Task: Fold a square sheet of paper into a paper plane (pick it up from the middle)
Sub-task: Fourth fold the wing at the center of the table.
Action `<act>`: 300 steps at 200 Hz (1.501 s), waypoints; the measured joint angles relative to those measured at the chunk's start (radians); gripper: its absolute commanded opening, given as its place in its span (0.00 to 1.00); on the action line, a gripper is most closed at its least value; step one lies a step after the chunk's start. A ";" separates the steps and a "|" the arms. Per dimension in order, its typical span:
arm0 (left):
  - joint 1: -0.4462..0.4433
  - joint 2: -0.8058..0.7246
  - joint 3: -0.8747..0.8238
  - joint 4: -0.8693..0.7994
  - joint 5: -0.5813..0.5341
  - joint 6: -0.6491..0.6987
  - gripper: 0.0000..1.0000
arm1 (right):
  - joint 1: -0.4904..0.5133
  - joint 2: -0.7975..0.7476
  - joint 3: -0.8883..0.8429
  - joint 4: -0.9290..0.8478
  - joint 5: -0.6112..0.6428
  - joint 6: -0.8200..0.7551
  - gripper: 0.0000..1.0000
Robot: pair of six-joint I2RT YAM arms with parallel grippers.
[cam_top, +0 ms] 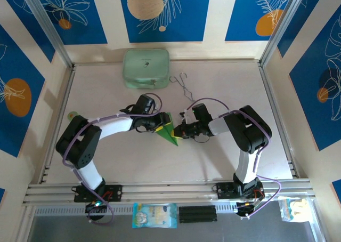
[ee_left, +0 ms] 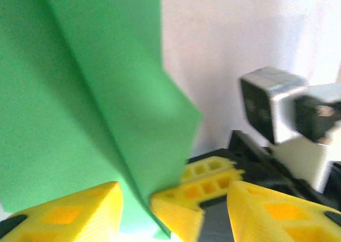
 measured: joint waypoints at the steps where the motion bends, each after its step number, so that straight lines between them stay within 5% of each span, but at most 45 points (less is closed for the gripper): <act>1: 0.000 -0.002 0.000 0.001 0.000 0.000 0.50 | 0.000 0.000 0.000 0.000 -0.002 0.000 0.01; 91: 0.029 0.063 -0.095 0.291 0.117 0.006 0.21 | -0.020 0.015 0.004 0.000 -0.043 0.030 0.01; 300: 0.029 0.164 -0.198 0.545 0.188 -0.057 0.18 | -0.039 0.041 0.026 -0.026 -0.092 0.063 0.04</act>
